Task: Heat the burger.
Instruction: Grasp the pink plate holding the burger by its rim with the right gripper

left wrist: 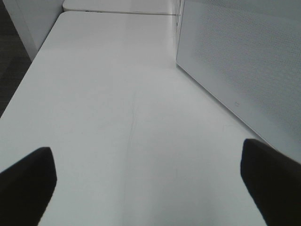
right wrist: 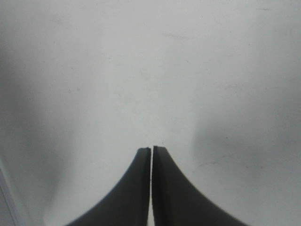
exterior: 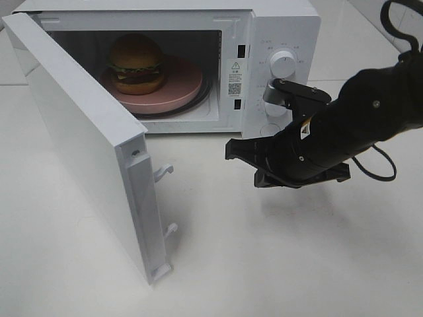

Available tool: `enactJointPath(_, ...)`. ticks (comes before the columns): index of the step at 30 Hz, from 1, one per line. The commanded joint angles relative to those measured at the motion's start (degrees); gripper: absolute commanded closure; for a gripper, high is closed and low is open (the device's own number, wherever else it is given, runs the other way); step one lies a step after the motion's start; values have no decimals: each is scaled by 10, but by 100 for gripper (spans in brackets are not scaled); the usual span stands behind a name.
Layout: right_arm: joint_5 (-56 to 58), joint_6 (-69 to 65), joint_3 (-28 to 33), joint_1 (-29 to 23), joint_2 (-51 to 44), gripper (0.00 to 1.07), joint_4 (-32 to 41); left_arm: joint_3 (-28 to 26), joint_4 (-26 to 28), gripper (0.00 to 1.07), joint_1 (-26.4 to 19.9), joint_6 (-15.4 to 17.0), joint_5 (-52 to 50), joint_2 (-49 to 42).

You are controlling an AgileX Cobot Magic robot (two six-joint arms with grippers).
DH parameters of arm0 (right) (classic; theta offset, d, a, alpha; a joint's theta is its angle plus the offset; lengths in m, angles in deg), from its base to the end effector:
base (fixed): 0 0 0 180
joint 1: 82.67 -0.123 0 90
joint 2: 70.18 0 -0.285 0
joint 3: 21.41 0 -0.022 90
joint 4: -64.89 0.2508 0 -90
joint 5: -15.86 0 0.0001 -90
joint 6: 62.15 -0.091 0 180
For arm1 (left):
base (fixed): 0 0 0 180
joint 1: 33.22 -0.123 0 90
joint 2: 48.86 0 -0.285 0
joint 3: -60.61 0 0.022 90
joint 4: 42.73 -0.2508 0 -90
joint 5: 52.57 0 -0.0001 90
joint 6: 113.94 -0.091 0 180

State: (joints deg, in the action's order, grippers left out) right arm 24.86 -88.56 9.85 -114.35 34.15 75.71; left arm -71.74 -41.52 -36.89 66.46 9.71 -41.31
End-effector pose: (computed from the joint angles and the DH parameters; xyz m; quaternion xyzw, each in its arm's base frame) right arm 0.2663 0.1675 0.1613 0.0405 0.9513 0.1840 0.2441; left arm -0.0083 -0.0022 0.2796 -0.0297 0.8543 0.0043 0.5190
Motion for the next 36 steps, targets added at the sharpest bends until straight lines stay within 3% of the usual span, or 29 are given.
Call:
enactJointPath(1,109,53,-46,3,-5,103,-48,0,1,7,-1,0,-8,-3)
enactJointPath(10,277,289,-129,3,-5,101,-53,0,1,7,-1,0,-8,-3)
enactJointPath(14,330,465,-163,3,-5,99,-54,0,1,7,-1,0,-8,-3)
enactJointPath(36,273,1098,-178,3,-5,93,-56,0,1,7,-1,0,-8,-3)
